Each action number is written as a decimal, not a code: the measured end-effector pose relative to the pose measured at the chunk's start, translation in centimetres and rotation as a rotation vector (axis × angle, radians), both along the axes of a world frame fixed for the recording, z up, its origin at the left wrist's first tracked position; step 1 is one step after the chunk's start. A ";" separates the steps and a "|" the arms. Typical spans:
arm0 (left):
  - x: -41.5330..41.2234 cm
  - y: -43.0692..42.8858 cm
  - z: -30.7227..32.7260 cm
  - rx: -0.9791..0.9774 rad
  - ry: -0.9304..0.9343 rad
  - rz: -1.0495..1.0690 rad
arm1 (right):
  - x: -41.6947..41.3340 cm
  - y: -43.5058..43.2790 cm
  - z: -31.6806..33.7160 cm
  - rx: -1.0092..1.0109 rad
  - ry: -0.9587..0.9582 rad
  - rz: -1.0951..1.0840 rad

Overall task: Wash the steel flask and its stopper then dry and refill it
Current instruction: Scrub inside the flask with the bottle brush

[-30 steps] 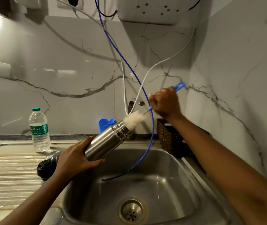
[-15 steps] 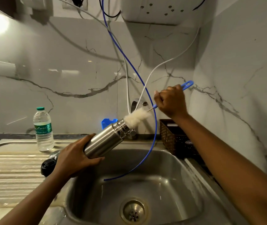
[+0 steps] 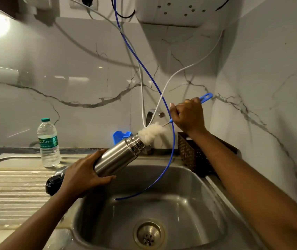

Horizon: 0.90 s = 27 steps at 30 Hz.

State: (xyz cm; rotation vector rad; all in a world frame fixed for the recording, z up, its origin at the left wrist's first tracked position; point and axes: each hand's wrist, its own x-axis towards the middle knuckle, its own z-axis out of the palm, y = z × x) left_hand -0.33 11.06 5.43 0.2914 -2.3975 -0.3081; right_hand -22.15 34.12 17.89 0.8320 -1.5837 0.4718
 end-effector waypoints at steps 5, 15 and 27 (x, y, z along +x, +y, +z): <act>-0.3 1.0 0.1 -0.009 0.004 -0.029 | 2.4 -3.2 -3.4 0.156 0.088 0.021; -0.3 0.5 0.1 -0.024 0.012 -0.022 | -0.6 0.3 0.0 -0.058 -0.058 0.024; -0.4 -0.7 0.1 0.070 -0.069 -0.056 | 1.4 0.2 -2.5 0.505 0.403 0.107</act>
